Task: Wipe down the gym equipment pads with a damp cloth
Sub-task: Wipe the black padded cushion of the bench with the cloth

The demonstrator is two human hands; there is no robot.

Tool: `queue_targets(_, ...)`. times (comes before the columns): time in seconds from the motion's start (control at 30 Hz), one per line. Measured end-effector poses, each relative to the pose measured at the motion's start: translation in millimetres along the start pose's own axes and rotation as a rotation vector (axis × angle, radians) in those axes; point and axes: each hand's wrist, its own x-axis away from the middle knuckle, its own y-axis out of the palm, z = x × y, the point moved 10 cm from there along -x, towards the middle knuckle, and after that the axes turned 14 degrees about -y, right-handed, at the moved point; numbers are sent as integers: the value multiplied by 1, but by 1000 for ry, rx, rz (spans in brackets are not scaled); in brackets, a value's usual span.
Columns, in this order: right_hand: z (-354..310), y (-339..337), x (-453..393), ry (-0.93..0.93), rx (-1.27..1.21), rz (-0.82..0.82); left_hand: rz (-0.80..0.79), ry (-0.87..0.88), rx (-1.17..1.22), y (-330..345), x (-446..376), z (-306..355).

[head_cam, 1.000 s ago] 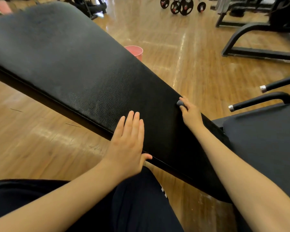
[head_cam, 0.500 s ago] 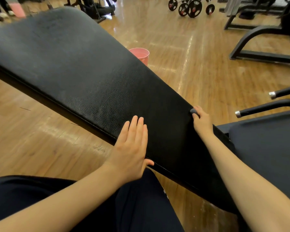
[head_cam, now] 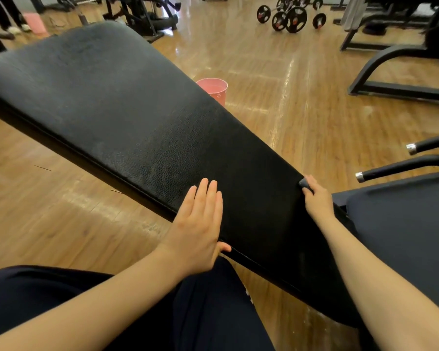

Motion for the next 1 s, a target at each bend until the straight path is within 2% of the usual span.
queue_targets(0.13,-6,4,24,23,0,23,-17,8,-2,2,0,2)
queue_targets(0.57,-59,18,172,-122,-168,-6,-39,-2,-84,0,0,4)
queue_targets(0.7,-72,20,177,-141,-197,1,-21,-64,-119,-8,3,1)
queue_targets(0.87,-117,41,175,-360,-126,-129,-82,-105,-118,-5,4,3)
queue_targets(1.0,-91,31,184,-392,-95,-121,-123,-108,-113,-3,5,1)
